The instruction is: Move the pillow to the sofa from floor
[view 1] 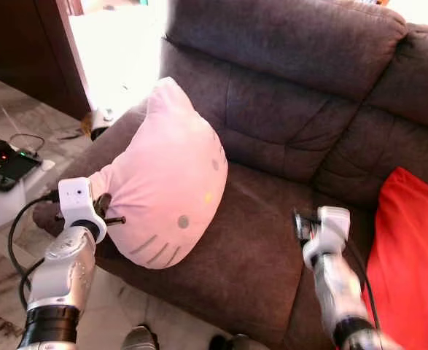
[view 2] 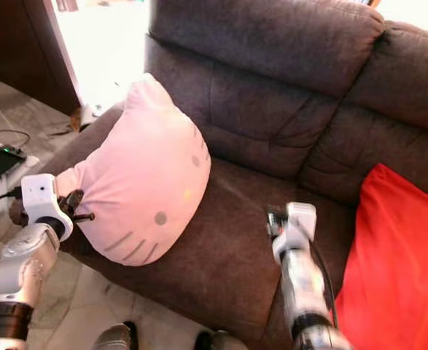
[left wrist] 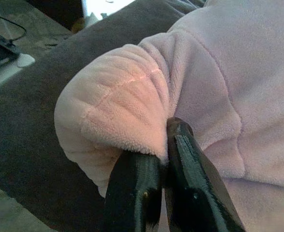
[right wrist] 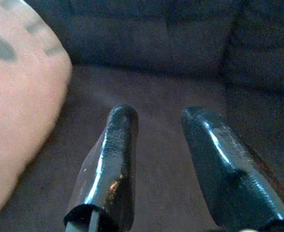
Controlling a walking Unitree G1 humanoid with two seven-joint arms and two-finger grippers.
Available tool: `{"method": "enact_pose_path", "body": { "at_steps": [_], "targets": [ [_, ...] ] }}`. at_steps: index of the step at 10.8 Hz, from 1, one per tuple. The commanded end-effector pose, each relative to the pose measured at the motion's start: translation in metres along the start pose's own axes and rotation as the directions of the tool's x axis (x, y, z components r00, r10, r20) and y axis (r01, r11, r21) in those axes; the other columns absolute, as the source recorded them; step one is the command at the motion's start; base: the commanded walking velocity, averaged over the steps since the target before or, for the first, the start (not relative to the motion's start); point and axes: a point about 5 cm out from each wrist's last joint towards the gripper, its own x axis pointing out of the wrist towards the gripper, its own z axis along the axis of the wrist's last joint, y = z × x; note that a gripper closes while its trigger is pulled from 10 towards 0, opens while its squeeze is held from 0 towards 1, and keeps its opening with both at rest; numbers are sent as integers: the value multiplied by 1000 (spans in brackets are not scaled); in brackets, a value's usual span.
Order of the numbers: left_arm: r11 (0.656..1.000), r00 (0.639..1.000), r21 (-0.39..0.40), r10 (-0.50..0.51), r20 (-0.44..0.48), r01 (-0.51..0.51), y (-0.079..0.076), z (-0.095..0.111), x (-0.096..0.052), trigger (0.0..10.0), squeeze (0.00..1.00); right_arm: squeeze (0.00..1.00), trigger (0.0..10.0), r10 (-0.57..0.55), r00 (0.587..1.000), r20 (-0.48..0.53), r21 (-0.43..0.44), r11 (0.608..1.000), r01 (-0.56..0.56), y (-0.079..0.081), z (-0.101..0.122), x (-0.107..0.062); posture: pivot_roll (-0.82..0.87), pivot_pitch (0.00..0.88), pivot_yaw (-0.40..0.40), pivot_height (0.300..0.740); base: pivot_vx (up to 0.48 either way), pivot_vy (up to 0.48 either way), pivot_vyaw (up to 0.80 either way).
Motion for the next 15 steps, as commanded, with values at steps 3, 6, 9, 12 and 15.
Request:
{"method": "enact_pose_path", "body": {
  "at_steps": [3,6,9,12,15],
  "targets": [
    [997,999,68,33,-28,-31,12,-18,6,10000,0,0,10000,-144,986,-85,-20,990,142,-35,-27,-24,125,81,-79,740,0,0,0],
    [997,994,78,3,-113,6,11,-49,8,10000,0,0,10000,-268,926,-265,-72,963,259,-65,-64,-57,107,65,-47,740,0,0,0],
    [996,994,85,25,-106,-16,15,-49,14,10000,0,0,10000,-257,890,-377,-79,966,246,-56,-91,-75,101,64,-34,740,0,0,0],
    [989,993,113,98,-71,-90,29,-46,18,10000,0,0,10000,-214,887,-410,-67,977,205,-41,-100,-76,102,72,-44,740,0,0,0],
    [989,999,136,53,-13,-51,19,-29,31,10000,0,0,10000,-187,862,-472,-76,982,171,-33,-113,-85,102,73,-48,740,0,0,0]
  ]
}}
